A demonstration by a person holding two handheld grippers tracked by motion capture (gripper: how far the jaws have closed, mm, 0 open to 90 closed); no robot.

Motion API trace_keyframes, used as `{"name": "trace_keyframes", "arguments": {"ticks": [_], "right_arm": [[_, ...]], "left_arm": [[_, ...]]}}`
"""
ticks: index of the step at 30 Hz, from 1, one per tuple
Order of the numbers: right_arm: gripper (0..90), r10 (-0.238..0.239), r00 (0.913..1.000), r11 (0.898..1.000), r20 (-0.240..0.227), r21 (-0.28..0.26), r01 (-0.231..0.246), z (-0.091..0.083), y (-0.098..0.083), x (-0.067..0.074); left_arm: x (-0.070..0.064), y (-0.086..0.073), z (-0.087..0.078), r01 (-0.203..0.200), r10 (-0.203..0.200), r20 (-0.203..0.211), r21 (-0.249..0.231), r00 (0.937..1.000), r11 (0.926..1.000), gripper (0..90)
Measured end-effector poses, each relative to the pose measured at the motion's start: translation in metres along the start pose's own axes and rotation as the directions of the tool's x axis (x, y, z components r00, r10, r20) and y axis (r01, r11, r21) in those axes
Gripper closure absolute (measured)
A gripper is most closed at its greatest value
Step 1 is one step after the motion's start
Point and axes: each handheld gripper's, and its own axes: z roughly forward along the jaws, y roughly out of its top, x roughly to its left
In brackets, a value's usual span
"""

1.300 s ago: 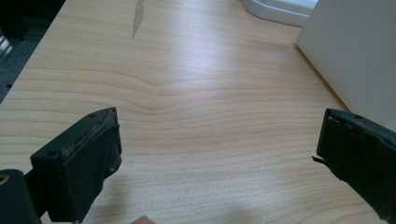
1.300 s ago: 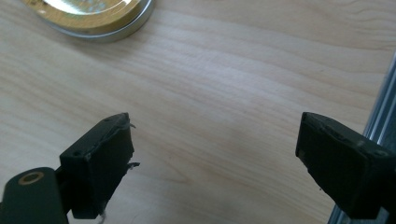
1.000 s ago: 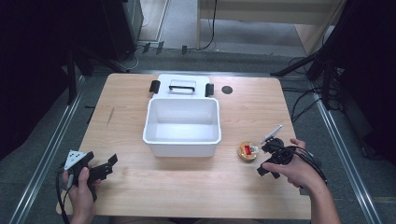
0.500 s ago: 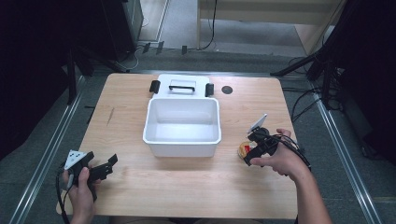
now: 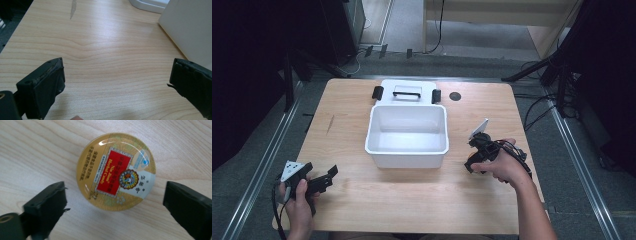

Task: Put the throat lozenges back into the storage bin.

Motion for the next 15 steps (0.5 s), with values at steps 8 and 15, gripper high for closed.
{"name": "trace_keyframes", "arguments": {"ticks": [8,15], "right_arm": [[12.4,0.062,0.9981,0.998,0.0,-0.01,-0.062,0.009,0.008,-0.002],[17.5,0.082,0.9965,0.996,-0.016,-0.018,-0.082,0.014,0.009,-0.004]], "left_arm": [[0.0,0.0,0.0,-0.002,0.002,0.0,0.001,1.0,1.0,0.2],[0.0,0.0,0.0,-0.002,0.002,0.0,0.001,1.0,1.0,0.3]]}}
